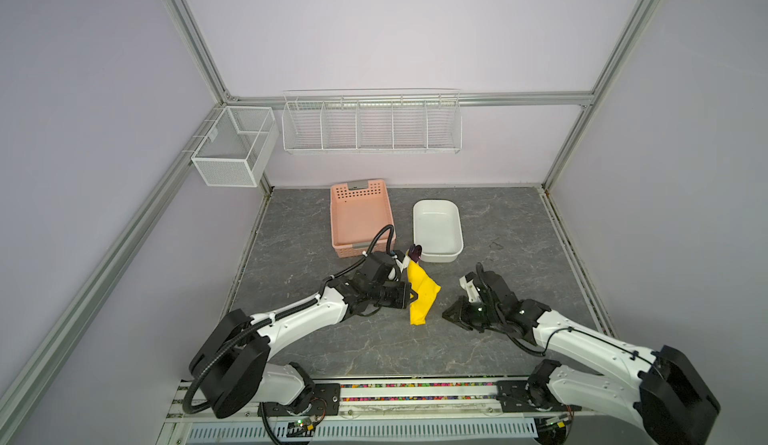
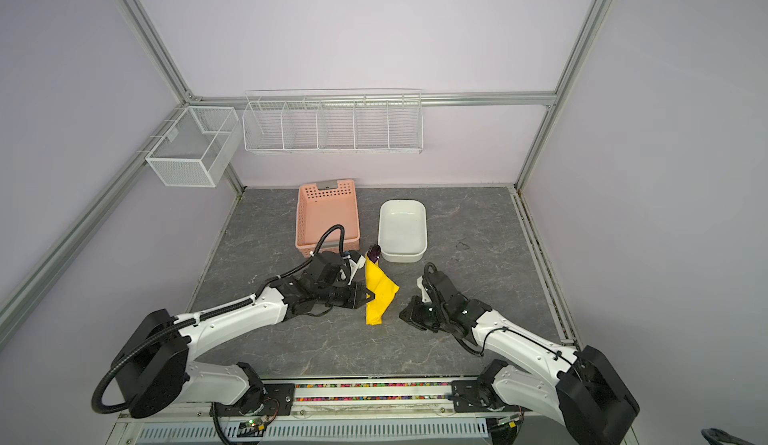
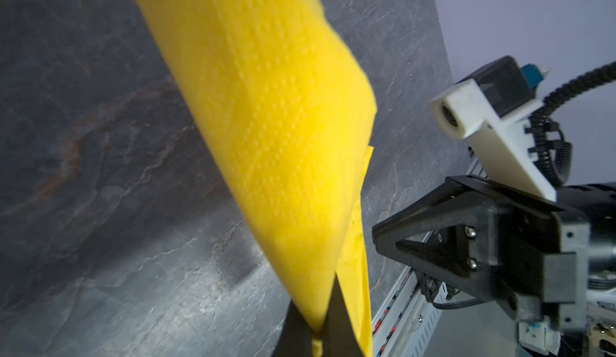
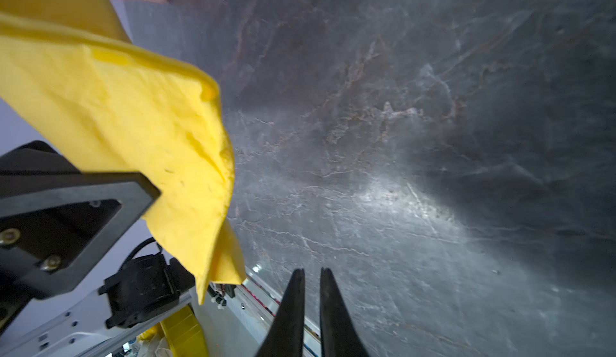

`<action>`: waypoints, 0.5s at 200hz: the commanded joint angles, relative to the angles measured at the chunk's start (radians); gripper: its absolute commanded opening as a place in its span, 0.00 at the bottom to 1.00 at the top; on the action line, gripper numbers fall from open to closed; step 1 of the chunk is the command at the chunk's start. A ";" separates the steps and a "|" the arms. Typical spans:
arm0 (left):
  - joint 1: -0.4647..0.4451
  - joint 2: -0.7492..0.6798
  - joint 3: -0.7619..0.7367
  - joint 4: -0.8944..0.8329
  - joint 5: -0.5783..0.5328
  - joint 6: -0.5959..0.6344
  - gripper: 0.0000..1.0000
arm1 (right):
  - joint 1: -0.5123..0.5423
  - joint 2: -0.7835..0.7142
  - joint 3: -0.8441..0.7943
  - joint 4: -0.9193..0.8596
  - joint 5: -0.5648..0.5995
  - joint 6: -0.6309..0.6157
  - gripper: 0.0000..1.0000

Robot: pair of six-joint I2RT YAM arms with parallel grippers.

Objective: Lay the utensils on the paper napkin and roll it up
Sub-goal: 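Lift the wrapped bundle upright with the left gripper while the right gripper releases and follows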

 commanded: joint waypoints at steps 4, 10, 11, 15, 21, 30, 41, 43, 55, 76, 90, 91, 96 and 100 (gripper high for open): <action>0.002 -0.103 0.050 0.056 -0.035 0.119 0.00 | -0.005 -0.113 0.033 0.023 0.037 -0.081 0.27; 0.003 -0.121 0.065 0.055 -0.039 0.137 0.00 | -0.005 -0.143 0.040 0.031 0.040 -0.097 0.31; 0.003 -0.125 0.067 0.055 -0.040 0.140 0.00 | -0.004 -0.147 0.041 0.032 0.039 -0.100 0.32; 0.004 -0.136 0.077 0.057 -0.040 0.150 0.00 | -0.005 -0.163 0.046 0.041 0.036 -0.115 0.35; 0.003 -0.155 0.085 0.073 -0.038 0.161 0.00 | -0.005 -0.186 0.055 0.050 0.029 -0.136 0.38; 0.004 -0.179 0.089 0.117 -0.026 0.181 0.00 | -0.003 -0.217 0.078 0.058 0.017 -0.180 0.44; 0.003 -0.207 0.095 0.171 -0.004 0.198 0.00 | -0.002 -0.252 0.098 0.088 0.002 -0.220 0.53; 0.003 -0.211 0.097 0.179 0.002 0.202 0.00 | -0.002 -0.257 0.101 0.094 0.000 -0.227 0.55; 0.003 -0.224 0.120 0.213 0.033 0.222 0.00 | 0.000 -0.282 0.115 0.125 -0.011 -0.262 0.68; 0.003 -0.214 0.188 0.214 0.082 0.254 0.00 | 0.002 -0.288 0.163 0.153 -0.056 -0.328 0.81; 0.003 -0.201 0.232 0.203 0.108 0.267 0.00 | 0.007 -0.270 0.205 0.162 -0.105 -0.372 0.86; 0.004 -0.200 0.234 0.202 0.108 0.268 0.00 | 0.008 -0.269 0.209 0.162 -0.108 -0.375 0.87; 0.003 -0.194 0.249 0.197 0.117 0.270 0.00 | 0.009 -0.262 0.226 0.159 -0.118 -0.389 0.87; 0.003 -0.188 0.262 0.192 0.126 0.273 0.00 | 0.012 -0.256 0.237 0.158 -0.126 -0.401 0.88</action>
